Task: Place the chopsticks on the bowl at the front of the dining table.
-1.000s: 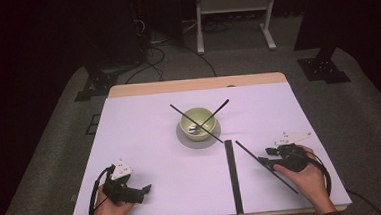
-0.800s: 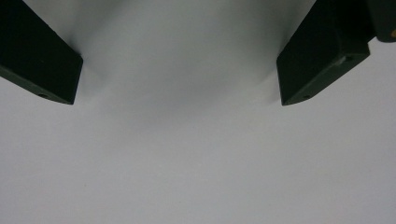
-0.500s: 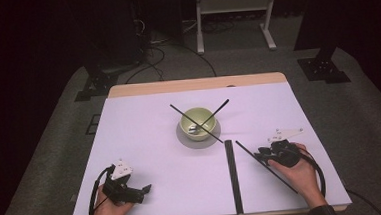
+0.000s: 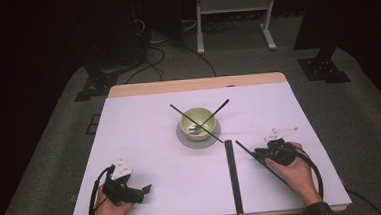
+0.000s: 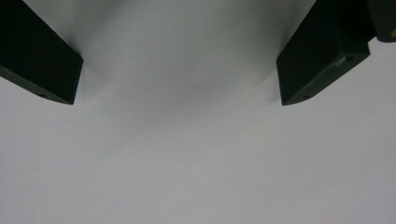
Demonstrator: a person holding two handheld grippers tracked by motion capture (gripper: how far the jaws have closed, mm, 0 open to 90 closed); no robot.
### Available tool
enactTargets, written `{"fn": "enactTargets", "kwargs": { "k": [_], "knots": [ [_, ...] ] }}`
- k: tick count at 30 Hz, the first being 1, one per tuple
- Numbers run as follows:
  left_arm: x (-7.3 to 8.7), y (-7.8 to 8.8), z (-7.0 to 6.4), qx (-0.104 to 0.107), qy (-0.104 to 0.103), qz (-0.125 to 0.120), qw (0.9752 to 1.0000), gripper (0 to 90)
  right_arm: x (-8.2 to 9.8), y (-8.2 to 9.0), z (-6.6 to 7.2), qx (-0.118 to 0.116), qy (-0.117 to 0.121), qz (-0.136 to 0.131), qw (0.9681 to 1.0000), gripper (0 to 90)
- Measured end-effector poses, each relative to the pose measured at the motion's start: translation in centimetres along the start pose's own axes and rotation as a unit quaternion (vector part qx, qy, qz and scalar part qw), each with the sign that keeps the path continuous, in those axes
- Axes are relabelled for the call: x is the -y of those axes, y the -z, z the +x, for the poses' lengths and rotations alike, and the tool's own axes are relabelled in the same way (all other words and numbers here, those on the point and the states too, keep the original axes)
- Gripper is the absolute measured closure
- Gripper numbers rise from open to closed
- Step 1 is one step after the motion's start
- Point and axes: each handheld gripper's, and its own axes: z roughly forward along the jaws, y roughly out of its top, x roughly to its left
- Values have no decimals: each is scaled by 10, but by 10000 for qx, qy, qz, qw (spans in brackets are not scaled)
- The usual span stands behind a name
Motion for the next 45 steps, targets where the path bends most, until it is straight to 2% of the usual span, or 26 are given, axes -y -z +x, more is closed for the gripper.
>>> {"fn": "enactTargets", "kwargs": {
  "k": [15,27,35,45],
  "knots": [
    [0,0,0,0,1,0,10000,0,2,-1,3,-14,44,104,9999,830],
    [0,0,0,-1,1,-1,10000,0,3,-2,4,81,75,104,9999,855],
    [0,0,0,1,3,1,10000,0,3,1,0,83,-53,71,9999,860],
    [0,0,0,2,4,1,10000,0,1,7,-1,34,-103,-30,9999,860]
  ]
}}
